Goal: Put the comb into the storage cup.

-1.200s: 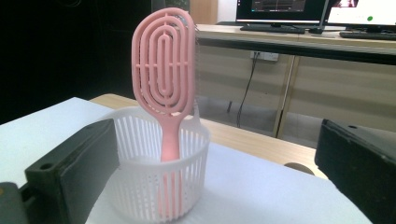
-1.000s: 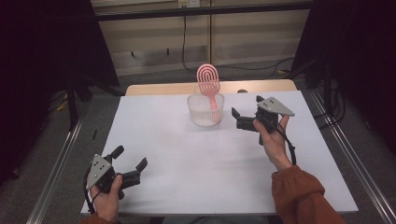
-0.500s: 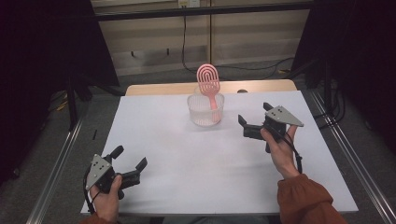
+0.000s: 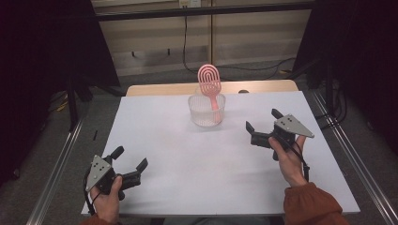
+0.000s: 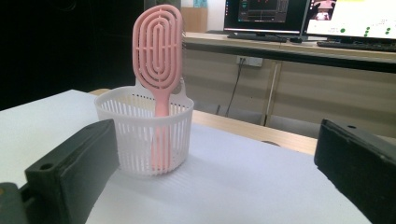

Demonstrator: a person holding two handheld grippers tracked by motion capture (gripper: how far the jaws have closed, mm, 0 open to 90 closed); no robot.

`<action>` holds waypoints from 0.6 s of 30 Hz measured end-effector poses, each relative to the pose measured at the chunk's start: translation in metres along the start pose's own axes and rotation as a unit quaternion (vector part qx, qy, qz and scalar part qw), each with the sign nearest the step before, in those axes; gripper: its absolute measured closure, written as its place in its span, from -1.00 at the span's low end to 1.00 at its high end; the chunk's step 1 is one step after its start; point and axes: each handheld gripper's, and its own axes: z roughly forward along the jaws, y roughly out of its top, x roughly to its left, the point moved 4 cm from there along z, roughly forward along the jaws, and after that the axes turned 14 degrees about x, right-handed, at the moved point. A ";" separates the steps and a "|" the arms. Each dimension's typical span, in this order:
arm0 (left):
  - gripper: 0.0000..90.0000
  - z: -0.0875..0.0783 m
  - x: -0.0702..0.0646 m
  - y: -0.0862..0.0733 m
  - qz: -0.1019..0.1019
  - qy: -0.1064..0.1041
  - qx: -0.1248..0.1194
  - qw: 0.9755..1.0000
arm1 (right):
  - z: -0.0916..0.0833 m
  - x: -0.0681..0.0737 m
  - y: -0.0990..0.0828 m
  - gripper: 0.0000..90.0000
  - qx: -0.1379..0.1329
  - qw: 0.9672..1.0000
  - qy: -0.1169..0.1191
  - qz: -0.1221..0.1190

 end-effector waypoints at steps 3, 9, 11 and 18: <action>-0.95 -0.001 0.001 0.000 0.003 0.001 -0.001 1.000 | -0.005 0.001 -0.003 -1.00 -0.001 1.000 -0.001 -0.002; -0.95 0.000 0.000 0.001 0.000 -0.001 -0.004 1.000 | -0.016 -0.003 -0.006 -1.00 -0.011 1.000 -0.007 -0.001; -0.95 -0.001 -0.001 0.001 0.002 0.000 -0.005 1.000 | -0.019 -0.005 -0.010 -1.00 -0.011 1.000 -0.012 0.001; -0.95 0.000 -0.001 0.000 0.001 0.000 -0.002 1.000 | -0.033 -0.011 -0.017 -1.00 -0.017 1.000 -0.026 0.006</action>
